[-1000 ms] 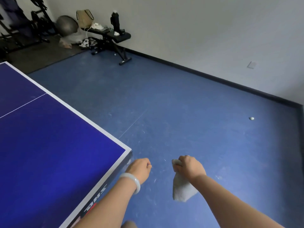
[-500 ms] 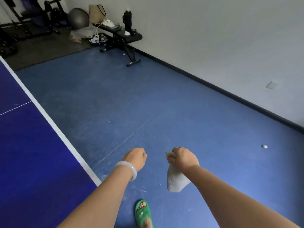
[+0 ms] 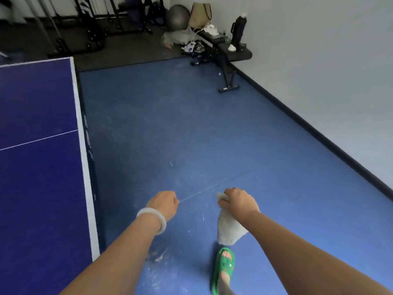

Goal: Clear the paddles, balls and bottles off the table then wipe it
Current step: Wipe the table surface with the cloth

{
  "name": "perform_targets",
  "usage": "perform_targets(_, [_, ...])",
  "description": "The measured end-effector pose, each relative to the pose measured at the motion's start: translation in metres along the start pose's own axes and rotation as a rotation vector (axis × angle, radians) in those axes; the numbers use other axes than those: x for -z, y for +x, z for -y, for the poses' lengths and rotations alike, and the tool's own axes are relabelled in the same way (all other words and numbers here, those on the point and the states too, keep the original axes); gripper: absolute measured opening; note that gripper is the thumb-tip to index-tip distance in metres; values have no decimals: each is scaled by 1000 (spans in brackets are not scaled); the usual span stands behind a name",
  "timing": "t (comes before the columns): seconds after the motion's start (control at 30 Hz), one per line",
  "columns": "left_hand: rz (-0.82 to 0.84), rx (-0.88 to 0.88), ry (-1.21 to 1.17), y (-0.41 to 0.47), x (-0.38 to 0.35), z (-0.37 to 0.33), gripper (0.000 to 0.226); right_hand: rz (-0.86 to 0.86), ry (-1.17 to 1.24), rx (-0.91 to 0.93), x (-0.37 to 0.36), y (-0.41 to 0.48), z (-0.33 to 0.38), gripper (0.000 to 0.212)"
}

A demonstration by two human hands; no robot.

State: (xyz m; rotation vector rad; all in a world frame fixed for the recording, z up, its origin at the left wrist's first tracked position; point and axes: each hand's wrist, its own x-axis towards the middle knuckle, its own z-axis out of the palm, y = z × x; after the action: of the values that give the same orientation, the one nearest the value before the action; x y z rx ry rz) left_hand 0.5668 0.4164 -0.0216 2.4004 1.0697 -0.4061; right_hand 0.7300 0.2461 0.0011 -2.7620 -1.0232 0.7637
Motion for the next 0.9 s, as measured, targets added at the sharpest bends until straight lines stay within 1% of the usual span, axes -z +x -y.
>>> perform_targets(0.07, [-7, 58, -11, 23, 5, -1, 21, 18, -6, 55, 14, 39, -2, 37])
perform_targets(0.17, [-35, 177, -56, 57, 20, -8, 21, 37, -36, 141, 45, 105, 0, 35])
perform_targets(0.3, [-127, 315, -155, 90, 45, -10, 21, 63, -121, 284, 78, 180, 26, 20])
perform_targets(0.37, [-170, 380, -206, 102, 59, -4, 22, 82, -152, 346, 87, 211, 50, 22])
perform_targets(0.47, [-205, 481, -261, 120, 75, 16, 23, 128, -151, 445, 91, 249, 88, 35])
perform_targets(0.53, [-224, 538, -272, 139, 88, 34, 24, 170, -176, 521, 92, 280, 119, 38])
perform_targets(0.6, [-238, 565, -272, 161, 100, 53, 25, 193, -215, 589, 95, 310, 150, 36])
perform_targets(0.77, [-289, 609, -308, 221, 139, 101, 26, 215, -282, 663, 105, 375, 229, 37])
perform_targets(0.9, [-356, 652, -335, 263, 175, 139, 26, 190, -295, 727, 114, 426, 288, 22])
